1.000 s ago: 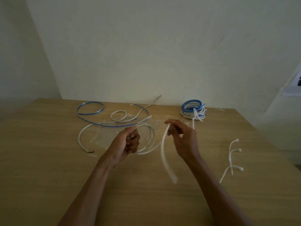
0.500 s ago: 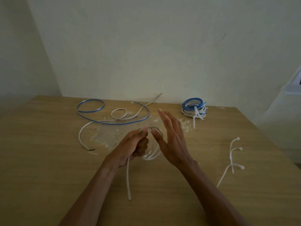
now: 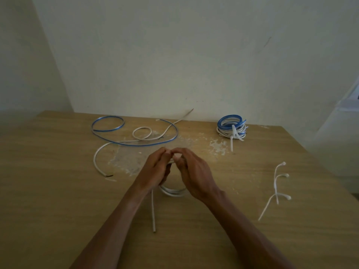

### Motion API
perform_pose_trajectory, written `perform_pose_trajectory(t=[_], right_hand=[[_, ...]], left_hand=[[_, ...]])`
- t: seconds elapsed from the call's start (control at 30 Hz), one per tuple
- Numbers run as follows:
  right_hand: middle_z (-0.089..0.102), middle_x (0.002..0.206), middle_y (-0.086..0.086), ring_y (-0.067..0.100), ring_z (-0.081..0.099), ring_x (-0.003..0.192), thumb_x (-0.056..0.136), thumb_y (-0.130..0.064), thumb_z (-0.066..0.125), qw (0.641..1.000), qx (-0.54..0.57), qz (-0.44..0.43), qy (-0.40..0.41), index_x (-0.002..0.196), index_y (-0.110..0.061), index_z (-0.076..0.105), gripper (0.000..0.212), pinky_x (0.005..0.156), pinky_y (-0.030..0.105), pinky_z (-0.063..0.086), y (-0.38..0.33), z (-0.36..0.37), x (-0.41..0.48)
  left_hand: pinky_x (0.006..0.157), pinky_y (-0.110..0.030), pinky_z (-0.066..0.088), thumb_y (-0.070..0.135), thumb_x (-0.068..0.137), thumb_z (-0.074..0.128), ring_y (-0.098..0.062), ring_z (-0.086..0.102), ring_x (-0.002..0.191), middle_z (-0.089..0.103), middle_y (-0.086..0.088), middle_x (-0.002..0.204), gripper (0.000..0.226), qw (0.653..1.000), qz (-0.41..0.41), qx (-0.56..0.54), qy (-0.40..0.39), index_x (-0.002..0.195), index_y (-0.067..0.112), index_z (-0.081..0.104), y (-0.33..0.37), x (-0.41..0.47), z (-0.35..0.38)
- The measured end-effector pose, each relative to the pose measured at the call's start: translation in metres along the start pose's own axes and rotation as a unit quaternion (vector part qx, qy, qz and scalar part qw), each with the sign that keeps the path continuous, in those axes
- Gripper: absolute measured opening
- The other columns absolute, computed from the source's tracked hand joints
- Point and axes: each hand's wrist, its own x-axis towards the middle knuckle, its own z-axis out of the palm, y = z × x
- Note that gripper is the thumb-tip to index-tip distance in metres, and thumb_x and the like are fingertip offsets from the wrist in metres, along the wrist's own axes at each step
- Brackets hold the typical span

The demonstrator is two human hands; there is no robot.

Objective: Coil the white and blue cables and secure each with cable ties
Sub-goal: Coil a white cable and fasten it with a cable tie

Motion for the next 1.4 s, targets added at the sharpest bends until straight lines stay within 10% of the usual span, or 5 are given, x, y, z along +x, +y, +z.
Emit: perform_pose_trajectory(t=[0.3, 0.53, 0.97, 1.23, 1.4], right_hand=[[0.048, 0.062, -0.008, 0.007, 0.043, 0.054, 0.105, -0.031, 0.044, 0.955, 0.114, 0.152, 0.229, 0.077, -0.019, 0.056, 0.033, 0.049, 0.02, 0.035, 0.016, -0.007, 0.01], [0.054, 0.055, -0.015, 0.007, 0.048, 0.051, 0.102, -0.053, 0.037, 0.947, 0.217, 0.212, 0.105, 0.089, -0.013, 0.065, 0.051, 0.049, 0.034, 0.042, 0.03, 0.001, 0.004], [0.049, 0.058, -0.009, 0.002, 0.047, 0.052, 0.108, -0.031, 0.035, 0.971, 0.058, 0.169, 0.156, 0.074, -0.014, 0.053, 0.042, 0.052, 0.03, 0.027, 0.039, -0.022, -0.02], [0.071, 0.085, 0.002, 0.014, 0.06, 0.071, 0.099, -0.015, 0.05, 0.958, -0.053, 0.277, -0.054, 0.088, -0.023, 0.069, 0.024, 0.074, 0.035, 0.052, 0.074, -0.113, -0.045], [0.061, 0.097, 0.004, 0.018, 0.059, 0.086, 0.081, 0.002, 0.074, 0.867, -0.186, 0.357, -0.293, 0.104, -0.022, 0.07, 0.034, 0.071, 0.03, 0.049, 0.103, -0.191, -0.072]], left_hand=[[0.065, -0.033, 0.056, 0.049, 0.105, 0.033, -0.019, 0.052, 0.049, 0.036, 0.001, 0.052, 0.053, 0.983, -0.1, -0.145, -0.05, 0.08, 0.008, 0.057, 0.007, 0.003, 0.022], [0.039, -0.018, 0.027, 0.054, 0.104, 0.034, -0.011, 0.026, 0.038, 0.027, 0.003, 0.049, 0.055, 0.981, -0.1, -0.111, 0.12, 0.061, 0.02, 0.036, -0.003, 0.009, 0.034], [0.039, -0.02, 0.023, 0.042, 0.102, 0.039, -0.003, 0.022, 0.034, 0.025, 0.011, 0.047, 0.038, 0.891, -0.204, -0.363, -0.179, 0.078, 0.014, 0.05, 0.001, 0.005, 0.036], [0.034, -0.019, 0.018, 0.045, 0.106, 0.04, -0.006, 0.014, 0.033, 0.019, 0.009, 0.045, 0.048, 0.946, -0.209, -0.244, -0.041, 0.065, 0.021, 0.034, -0.003, 0.004, 0.047], [0.033, -0.019, 0.018, 0.045, 0.106, 0.038, -0.006, 0.015, 0.033, 0.02, 0.009, 0.044, 0.047, 0.942, -0.205, -0.264, -0.044, 0.066, 0.021, 0.034, -0.006, 0.005, 0.048]])
